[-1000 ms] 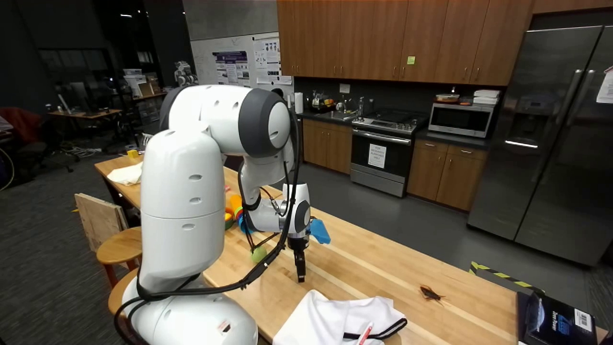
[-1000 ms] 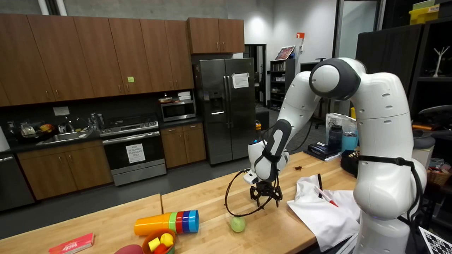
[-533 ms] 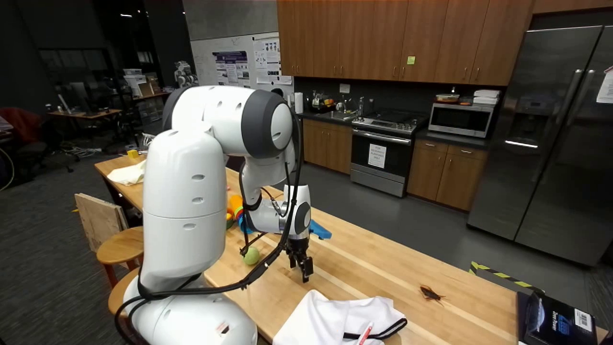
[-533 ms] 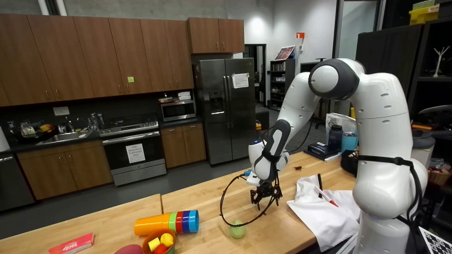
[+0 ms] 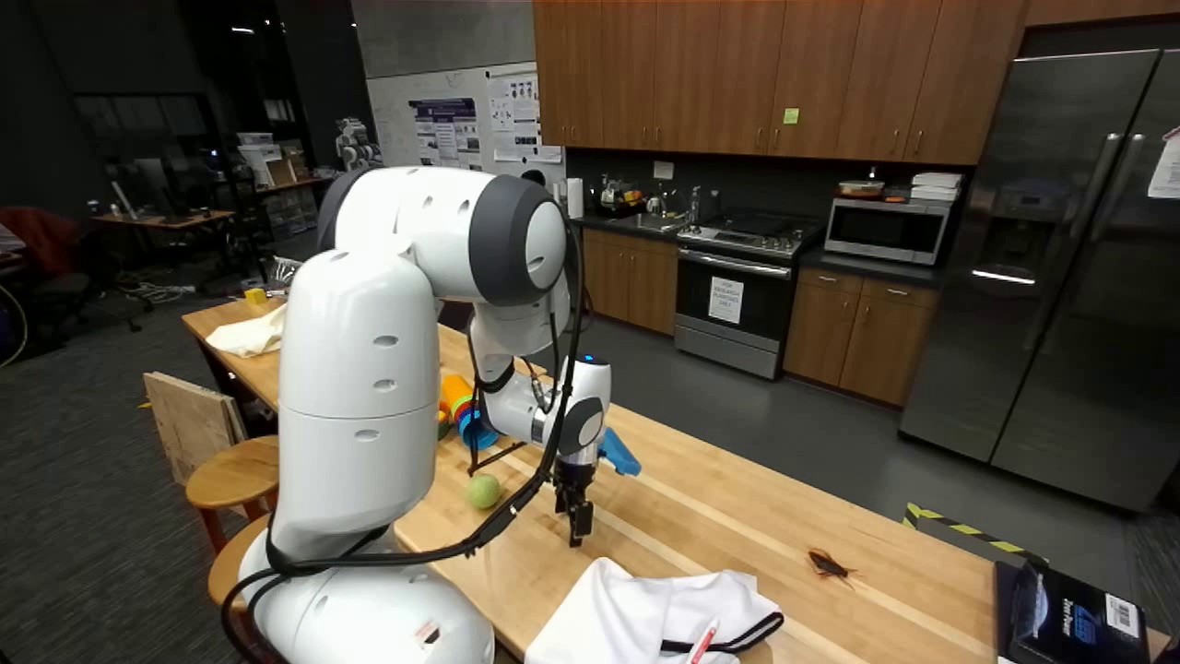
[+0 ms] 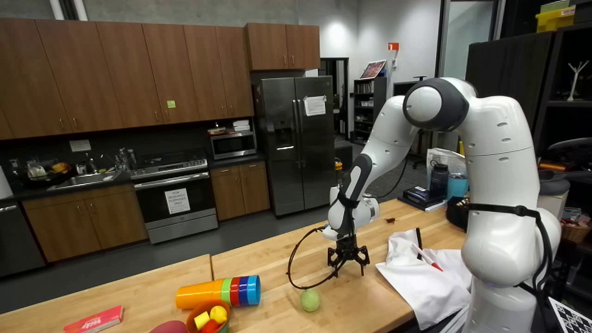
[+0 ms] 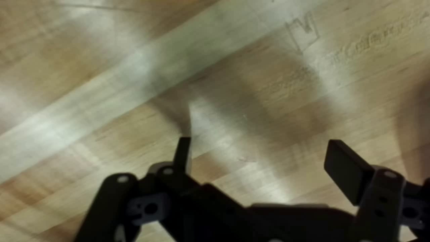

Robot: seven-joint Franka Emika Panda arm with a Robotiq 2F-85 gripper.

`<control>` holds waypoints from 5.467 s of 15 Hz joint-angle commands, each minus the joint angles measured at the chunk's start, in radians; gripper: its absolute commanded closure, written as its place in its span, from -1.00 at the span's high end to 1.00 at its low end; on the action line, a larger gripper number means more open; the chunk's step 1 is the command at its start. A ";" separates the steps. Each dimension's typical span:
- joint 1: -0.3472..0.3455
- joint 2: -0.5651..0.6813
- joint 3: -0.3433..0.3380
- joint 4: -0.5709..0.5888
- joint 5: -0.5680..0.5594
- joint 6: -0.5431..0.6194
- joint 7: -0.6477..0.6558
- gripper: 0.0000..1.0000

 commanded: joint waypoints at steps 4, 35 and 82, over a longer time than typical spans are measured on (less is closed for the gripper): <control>-0.017 -0.001 0.046 0.014 0.258 0.053 0.142 1.00; 0.004 0.019 0.140 0.054 0.888 0.233 0.222 1.00; 0.003 0.237 0.425 0.206 1.924 0.600 0.530 1.00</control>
